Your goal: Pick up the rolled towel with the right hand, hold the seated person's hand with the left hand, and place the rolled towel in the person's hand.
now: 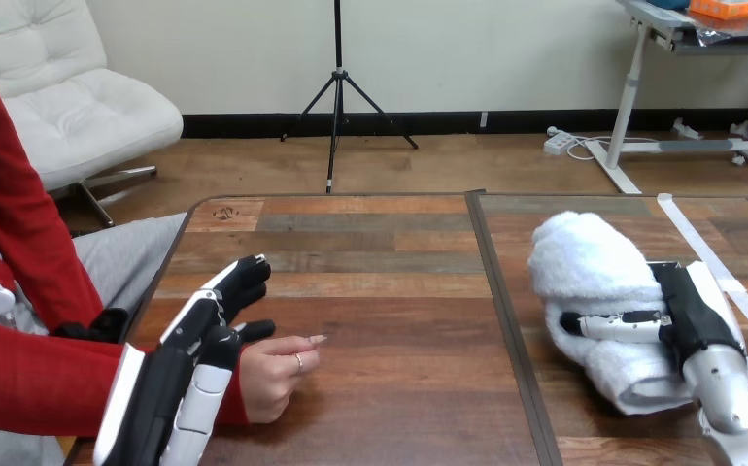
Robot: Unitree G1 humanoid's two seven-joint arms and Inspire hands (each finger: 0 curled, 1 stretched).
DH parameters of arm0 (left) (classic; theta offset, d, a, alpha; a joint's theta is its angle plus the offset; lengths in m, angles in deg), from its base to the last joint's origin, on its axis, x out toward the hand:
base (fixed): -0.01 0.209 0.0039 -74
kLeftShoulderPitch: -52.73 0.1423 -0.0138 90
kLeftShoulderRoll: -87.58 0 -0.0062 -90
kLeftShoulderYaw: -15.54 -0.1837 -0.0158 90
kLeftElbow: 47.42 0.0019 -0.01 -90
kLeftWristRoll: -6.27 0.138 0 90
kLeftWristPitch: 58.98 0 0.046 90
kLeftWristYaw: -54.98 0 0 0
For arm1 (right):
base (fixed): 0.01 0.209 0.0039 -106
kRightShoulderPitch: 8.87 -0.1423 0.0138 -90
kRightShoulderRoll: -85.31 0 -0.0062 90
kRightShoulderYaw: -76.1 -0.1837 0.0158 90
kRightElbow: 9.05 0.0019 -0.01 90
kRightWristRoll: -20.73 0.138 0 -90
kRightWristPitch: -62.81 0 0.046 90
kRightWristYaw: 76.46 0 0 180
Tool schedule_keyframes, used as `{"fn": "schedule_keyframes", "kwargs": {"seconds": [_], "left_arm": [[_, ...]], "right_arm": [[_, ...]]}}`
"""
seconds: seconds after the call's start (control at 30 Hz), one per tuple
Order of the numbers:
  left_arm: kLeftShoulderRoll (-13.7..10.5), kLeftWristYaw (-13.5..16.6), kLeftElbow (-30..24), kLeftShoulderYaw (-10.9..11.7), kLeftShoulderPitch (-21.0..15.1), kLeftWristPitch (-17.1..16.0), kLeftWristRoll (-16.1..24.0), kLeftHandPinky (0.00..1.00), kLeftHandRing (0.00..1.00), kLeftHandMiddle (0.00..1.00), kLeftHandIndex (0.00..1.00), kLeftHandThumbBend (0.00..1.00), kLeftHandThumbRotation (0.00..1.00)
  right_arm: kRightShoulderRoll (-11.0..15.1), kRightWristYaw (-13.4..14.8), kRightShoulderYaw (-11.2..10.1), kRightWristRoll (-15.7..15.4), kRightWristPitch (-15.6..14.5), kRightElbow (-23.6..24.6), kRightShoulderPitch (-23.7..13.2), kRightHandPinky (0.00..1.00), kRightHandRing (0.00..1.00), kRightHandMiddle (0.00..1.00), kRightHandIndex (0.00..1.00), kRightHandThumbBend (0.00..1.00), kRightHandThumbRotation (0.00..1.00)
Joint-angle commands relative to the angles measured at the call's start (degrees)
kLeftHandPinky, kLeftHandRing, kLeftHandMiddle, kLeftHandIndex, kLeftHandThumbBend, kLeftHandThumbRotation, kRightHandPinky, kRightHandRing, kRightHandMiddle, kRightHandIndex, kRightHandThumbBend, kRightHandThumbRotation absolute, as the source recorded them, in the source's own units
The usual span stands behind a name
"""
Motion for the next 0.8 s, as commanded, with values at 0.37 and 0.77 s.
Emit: {"fn": "schedule_keyframes", "kwargs": {"seconds": [0.37,0.77], "left_arm": [[-3.6,-0.1,-1.8,4.9,-4.3,0.9,6.3,0.73,0.83,0.85,0.82,0.75,0.94],[-4.6,0.6,-0.7,7.3,-6.7,0.1,9.1,0.69,0.82,0.85,0.82,0.80,0.86]], "right_arm": [[-3.1,-4.6,-5.1,6.8,6.3,14.6,2.9,0.28,0.32,0.38,0.42,0.85,0.00],[-2.5,-6.6,-5.9,7.1,5.8,21.6,6.1,0.28,0.32,0.38,0.42,0.84,0.00]]}}
